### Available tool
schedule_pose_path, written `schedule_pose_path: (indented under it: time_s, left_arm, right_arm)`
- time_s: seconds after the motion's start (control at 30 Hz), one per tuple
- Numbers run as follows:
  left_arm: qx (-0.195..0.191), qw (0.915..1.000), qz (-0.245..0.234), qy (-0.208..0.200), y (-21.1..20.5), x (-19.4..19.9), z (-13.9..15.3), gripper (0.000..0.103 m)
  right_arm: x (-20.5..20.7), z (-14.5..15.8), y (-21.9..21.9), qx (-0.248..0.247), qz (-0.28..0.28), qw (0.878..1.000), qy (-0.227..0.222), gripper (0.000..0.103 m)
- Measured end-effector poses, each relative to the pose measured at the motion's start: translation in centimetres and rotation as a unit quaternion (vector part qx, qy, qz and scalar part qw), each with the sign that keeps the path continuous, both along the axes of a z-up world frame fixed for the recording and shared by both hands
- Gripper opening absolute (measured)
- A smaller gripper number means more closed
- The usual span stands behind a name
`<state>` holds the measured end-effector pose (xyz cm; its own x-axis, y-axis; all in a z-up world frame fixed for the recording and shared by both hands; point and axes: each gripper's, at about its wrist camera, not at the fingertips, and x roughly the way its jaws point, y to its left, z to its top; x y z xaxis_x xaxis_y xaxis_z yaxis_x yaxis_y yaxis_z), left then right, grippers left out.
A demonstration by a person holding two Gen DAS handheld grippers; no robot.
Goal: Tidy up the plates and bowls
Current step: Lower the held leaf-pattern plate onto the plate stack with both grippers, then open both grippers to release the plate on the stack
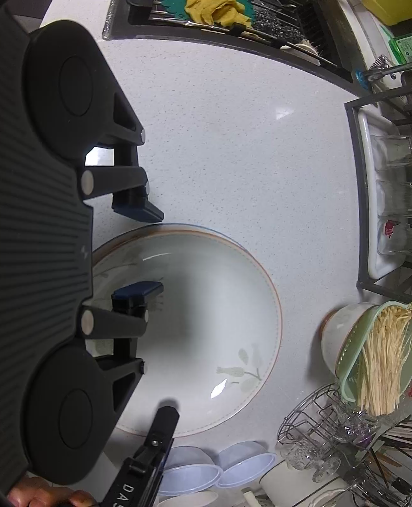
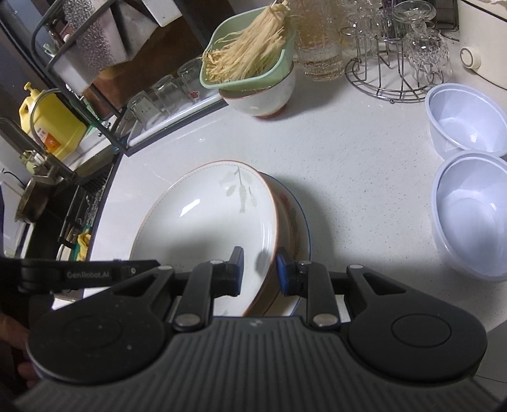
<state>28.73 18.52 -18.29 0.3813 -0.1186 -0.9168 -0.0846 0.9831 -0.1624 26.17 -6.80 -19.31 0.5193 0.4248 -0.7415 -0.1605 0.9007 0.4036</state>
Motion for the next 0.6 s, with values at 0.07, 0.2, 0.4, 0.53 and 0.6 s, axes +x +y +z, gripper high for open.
schedule_pose_path:
  time_s: [0.07, 0.2, 0.4, 0.53, 0.6]
  left_arm:
    - [0.001, 1.0, 0.001, -0.002, -0.1, -0.3, 0.0, 0.046]
    - [0.004, 1.0, -0.003, -0.005, -0.2, -0.5, 0.0, 0.046]
    - [-0.004, 1.0, 0.0, -0.009, 0.2, -0.6, 0.2, 0.045]
    - [-0.007, 0.9996, 0.008, -0.027, 0.6, -0.9, 1.4, 0.045]
    - [-0.007, 0.9992, 0.012, -0.037, 0.6, -1.2, 2.3, 0.045]
  right_arm:
    - [0.0, 0.1, -0.1, -0.005, -0.003, 1.0, -0.004, 0.026]
    - [0.0, 0.0, -0.3, -0.004, -0.006, 1.0, -0.009, 0.026]
    - [-0.1, -0.1, -0.6, -0.003, -0.019, 1.0, -0.008, 0.025]
    - [-0.4, 0.3, -0.9, -0.003, -0.028, 0.999, -0.018, 0.025]
    - [-0.6, 0.9, -1.0, -0.002, -0.028, 0.999, -0.027, 0.025]
